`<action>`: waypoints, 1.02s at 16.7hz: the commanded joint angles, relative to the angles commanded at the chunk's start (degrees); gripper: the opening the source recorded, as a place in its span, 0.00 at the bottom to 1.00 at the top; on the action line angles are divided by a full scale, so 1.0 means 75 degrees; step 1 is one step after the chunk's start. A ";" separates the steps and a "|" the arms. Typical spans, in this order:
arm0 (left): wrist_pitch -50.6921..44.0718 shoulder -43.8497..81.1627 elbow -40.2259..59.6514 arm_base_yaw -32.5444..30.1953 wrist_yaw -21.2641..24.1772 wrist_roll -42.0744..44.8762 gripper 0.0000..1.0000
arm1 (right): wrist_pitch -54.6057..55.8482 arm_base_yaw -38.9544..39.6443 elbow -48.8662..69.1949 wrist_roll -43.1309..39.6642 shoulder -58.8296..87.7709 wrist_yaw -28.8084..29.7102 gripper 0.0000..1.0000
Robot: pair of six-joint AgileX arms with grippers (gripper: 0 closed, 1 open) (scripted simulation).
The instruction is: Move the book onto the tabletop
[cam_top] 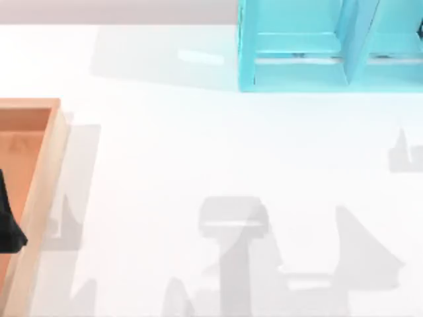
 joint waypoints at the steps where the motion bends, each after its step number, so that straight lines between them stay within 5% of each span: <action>1: 0.0000 0.0000 0.0000 0.0000 0.0000 0.0000 1.00 | 0.0458 -0.0163 0.0345 -0.0009 0.0919 -0.0134 1.00; 10: 0.0000 0.0000 0.0000 0.0000 0.0000 0.0000 1.00 | 0.4032 -0.1427 0.3049 -0.0085 0.7956 -0.1149 1.00; 17: 0.0000 0.0000 0.0000 0.0000 0.0000 0.0000 1.00 | 0.4940 -0.1741 0.3739 -0.0109 0.9497 -0.1407 1.00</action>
